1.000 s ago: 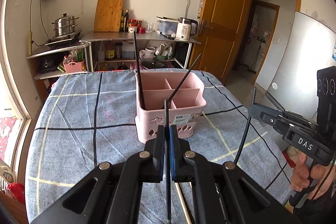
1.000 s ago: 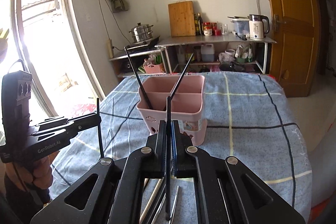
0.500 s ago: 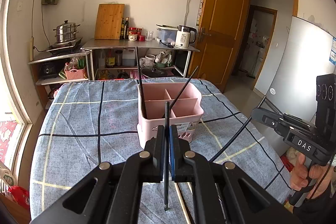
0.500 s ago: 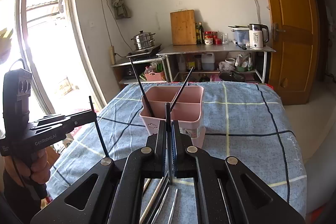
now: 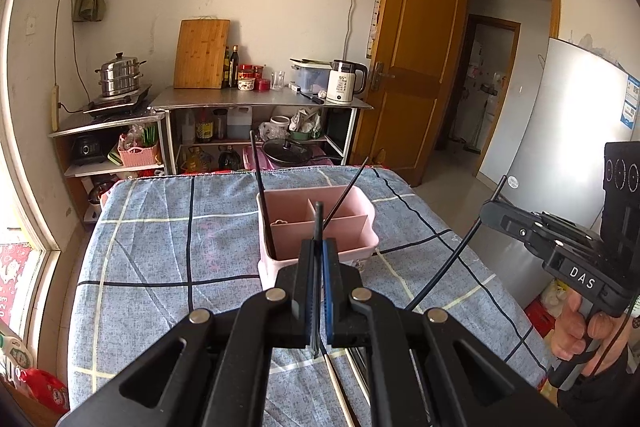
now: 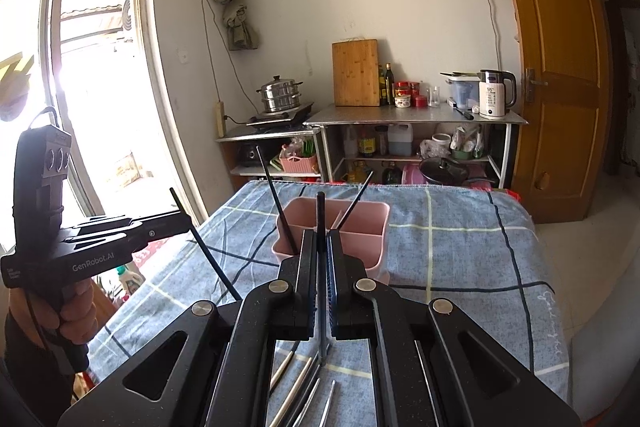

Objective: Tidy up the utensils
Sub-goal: 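Lift the left gripper's black chopstick over the pink basket while the right gripper carries its own, then lower the left gripper's chopstick into the basket and open it while the right gripper releases its own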

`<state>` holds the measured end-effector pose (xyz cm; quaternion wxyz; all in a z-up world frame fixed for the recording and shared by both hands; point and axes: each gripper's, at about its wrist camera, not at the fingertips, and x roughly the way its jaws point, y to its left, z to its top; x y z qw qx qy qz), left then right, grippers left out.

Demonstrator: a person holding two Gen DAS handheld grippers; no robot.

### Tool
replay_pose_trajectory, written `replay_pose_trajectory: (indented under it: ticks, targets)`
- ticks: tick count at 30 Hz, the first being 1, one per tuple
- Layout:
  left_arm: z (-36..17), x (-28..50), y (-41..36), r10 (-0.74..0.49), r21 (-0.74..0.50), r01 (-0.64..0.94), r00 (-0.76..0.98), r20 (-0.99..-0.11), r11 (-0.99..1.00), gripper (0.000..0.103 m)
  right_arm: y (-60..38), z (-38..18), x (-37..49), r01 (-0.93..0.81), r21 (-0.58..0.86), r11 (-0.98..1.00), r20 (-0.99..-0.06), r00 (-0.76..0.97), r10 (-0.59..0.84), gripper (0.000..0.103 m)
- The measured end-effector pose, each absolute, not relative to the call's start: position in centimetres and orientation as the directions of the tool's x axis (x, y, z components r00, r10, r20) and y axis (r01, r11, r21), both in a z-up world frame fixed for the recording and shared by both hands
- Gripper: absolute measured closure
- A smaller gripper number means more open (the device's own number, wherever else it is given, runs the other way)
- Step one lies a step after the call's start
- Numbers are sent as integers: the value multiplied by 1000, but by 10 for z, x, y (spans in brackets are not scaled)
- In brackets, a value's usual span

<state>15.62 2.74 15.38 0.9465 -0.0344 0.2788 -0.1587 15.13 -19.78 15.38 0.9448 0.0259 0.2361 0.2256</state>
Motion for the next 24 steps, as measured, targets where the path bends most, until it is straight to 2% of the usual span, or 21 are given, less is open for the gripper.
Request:
replay_pose_trajectory:
  ticks: [17,24]
  targets:
    - [230,192,32,-340,-158,301,836,-430,940,99,-189,208,187,-443,155,883,-342,814,469,99]
    - [234,217,33,-319,-145,284,847,-426,948,99,-181,217,211,-443,171,880,-314,822,475,99]
